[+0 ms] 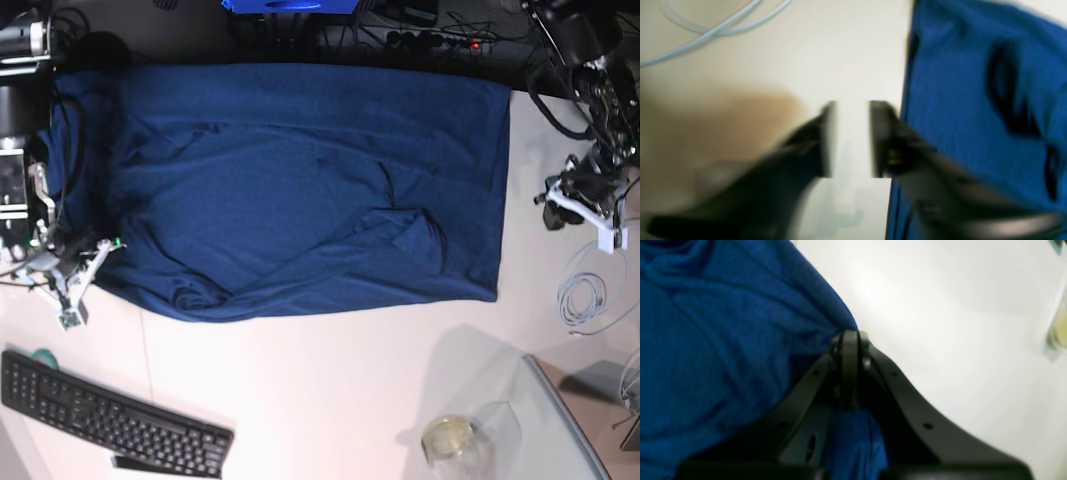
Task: Layout the t-shirt on the table in an organized manner, then fold the t-shirt properly
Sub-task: 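Release the edge and move both grippers along the shirt sides to the hem, then grasp the blue shirt's hem corners with both grippers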
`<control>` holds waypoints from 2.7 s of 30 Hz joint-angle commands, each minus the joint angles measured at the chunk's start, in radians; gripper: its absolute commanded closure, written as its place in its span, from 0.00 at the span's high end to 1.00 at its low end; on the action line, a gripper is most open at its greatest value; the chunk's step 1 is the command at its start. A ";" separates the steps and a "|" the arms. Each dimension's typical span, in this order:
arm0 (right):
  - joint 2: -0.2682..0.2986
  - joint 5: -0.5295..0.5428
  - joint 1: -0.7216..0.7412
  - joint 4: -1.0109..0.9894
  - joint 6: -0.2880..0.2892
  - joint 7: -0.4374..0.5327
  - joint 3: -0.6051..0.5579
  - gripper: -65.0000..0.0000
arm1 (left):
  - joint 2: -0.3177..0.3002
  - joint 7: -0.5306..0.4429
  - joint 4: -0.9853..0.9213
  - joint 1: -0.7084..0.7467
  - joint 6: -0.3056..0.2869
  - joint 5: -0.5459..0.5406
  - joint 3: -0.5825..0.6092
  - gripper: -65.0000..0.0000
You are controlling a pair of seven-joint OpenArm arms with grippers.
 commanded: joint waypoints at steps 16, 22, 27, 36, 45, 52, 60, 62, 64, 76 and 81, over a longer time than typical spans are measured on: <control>0.010 0.007 -0.065 0.208 -0.003 -0.063 0.006 0.00 | -0.047 -0.167 -0.584 -0.483 0.007 0.127 0.209 0.70; 0.014 0.004 -0.084 0.220 -0.003 -0.058 0.008 0.00 | -0.052 -0.365 -0.956 -0.631 0.073 0.204 0.217 0.70; 0.014 0.004 -0.084 0.219 -0.003 -0.058 0.008 0.00 | -0.032 -0.421 -0.994 -0.648 0.075 0.252 0.217 0.70; 0.012 0.006 -0.084 0.219 -0.003 -0.058 0.008 0.00 | 0.012 -0.429 -0.997 -0.651 0.075 0.253 0.218 0.47; 0.012 0.006 -0.081 0.213 -0.003 -0.057 0.008 0.00 | 0.006 -0.492 -0.992 -0.628 0.169 0.253 0.218 0.00; 0.018 0.003 -0.053 0.210 -0.003 -0.055 0.008 0.00 | 0.011 -0.349 -0.833 -0.641 0.124 0.244 0.218 0.00; 0.020 0.003 -0.048 0.210 -0.003 -0.055 0.008 0.00 | 0.045 -0.084 -0.360 -0.446 0.076 0.124 0.217 0.00; 0.020 0.003 -0.048 0.210 -0.005 -0.055 0.008 0.00 | 0.045 -0.044 -0.273 -0.392 0.076 0.064 0.218 0.00; 0.020 0.003 -0.061 0.213 -0.006 -0.055 0.008 0.00 | 0.043 -0.022 -0.208 -0.338 0.076 0.020 0.218 0.00; 0.018 0.003 -0.091 0.219 -0.002 -0.055 0.115 0.00 | 0.040 -0.018 -0.043 -0.226 0.076 -0.006 0.208 0.00; 0.020 0.003 -0.091 0.208 -0.002 0.004 0.112 0.00 | 0.040 -0.018 -0.014 -0.229 0.076 -0.008 0.211 0.00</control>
